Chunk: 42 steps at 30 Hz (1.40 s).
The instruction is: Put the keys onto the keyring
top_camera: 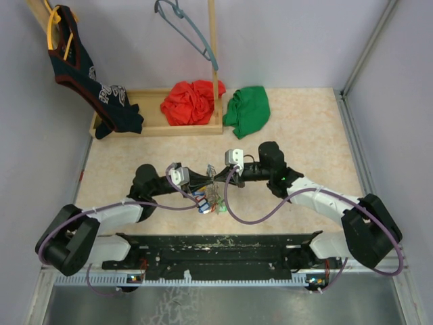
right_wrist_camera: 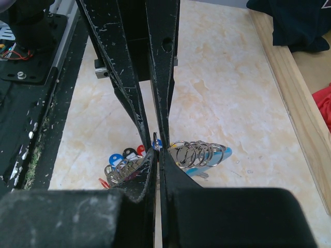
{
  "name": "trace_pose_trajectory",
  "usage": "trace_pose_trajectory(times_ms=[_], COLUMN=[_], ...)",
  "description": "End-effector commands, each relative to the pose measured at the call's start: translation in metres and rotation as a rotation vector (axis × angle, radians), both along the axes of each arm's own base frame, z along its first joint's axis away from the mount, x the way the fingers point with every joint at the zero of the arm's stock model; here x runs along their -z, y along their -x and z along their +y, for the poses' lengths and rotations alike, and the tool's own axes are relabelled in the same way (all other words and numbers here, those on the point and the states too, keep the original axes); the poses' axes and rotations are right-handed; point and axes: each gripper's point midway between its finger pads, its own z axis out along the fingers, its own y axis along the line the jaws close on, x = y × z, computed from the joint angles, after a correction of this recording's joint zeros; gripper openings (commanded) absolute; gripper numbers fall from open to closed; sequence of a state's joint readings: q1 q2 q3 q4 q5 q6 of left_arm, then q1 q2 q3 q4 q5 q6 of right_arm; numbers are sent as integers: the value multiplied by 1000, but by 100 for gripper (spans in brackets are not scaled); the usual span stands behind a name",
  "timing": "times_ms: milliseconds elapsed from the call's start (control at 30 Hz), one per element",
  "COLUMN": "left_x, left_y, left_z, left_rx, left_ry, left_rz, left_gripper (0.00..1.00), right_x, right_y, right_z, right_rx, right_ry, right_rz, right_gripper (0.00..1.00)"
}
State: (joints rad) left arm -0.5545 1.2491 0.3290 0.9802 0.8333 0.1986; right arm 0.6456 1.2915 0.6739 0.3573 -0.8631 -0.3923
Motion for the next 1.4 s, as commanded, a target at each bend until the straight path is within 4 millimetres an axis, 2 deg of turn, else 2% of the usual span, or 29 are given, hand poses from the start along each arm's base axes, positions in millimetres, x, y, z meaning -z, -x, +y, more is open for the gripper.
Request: trace_pose_trajectory(times_ms=[0,267,500,633,867,933,1133,1300,1367], left_x=[-15,-19,-22,-24,-26,-25,-26,-23,-21], left_y=[0,-2,1,2,2,3,3,2,2], left_z=[-5,-5,-6,-6,-4,-4,-7,-9,-10], left_rx=[30,25,36,42,30,33,52,63,71], left_ry=[29,38,50,59,67,66,64,56,52], left_rz=[-34,-41,-47,-49,-60,-61,-58,-44,-39], left_gripper=[19,12,11,0,0,9,16,15,11], right_x=[-27,-20,-18,-16,-13,-13,-13,-12,-13], right_y=[-2,1,1,2,1,1,3,5,6], right_z=[8,10,10,11,10,10,11,11,12], right_rx=[-38,-50,-48,-45,-22,-22,-36,-47,-55], right_ry=[-59,-38,-30,-22,-19,-21,-20,-18,-18], right_rz=[-73,-56,-49,-41,-24,-22,-13,-9,-5], right_gripper=[0,0,0,0,0,0,0,0,0])
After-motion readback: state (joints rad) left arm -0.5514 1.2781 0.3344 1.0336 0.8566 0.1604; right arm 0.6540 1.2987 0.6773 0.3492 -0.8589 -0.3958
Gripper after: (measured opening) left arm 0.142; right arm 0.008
